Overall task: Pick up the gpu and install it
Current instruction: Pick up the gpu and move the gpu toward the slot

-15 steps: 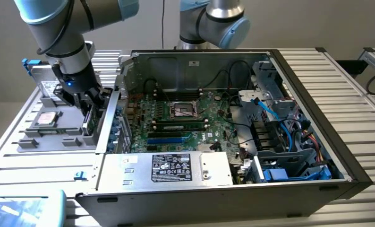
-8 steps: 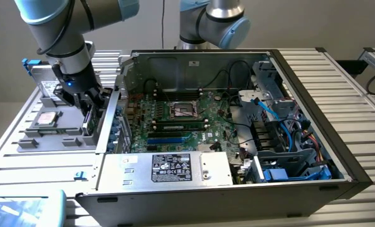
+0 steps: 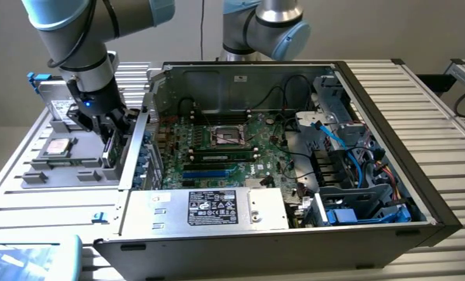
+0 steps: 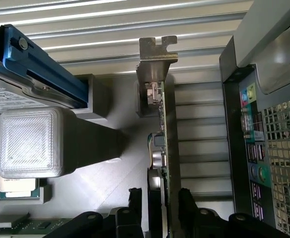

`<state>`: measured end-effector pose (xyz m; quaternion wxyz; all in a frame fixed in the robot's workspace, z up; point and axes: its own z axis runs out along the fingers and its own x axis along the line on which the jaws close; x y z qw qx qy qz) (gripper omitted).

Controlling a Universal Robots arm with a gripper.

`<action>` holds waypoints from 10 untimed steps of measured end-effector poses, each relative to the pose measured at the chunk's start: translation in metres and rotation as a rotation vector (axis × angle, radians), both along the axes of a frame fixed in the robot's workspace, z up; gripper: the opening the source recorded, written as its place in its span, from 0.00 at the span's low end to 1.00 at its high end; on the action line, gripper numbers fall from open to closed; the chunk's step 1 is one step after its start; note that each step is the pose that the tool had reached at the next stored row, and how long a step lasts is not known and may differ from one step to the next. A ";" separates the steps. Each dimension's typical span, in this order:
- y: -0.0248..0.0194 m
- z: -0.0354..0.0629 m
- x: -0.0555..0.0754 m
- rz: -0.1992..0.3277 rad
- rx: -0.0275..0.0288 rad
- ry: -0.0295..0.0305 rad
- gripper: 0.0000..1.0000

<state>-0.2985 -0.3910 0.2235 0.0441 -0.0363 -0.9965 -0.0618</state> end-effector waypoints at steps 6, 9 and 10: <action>0.0000 -0.0002 0.000 0.000 -0.0002 0.0176 0.44; 0.0000 -0.0004 0.000 0.000 -0.0001 0.0175 0.44; 0.0000 -0.0004 0.001 0.000 -0.0001 0.0174 0.44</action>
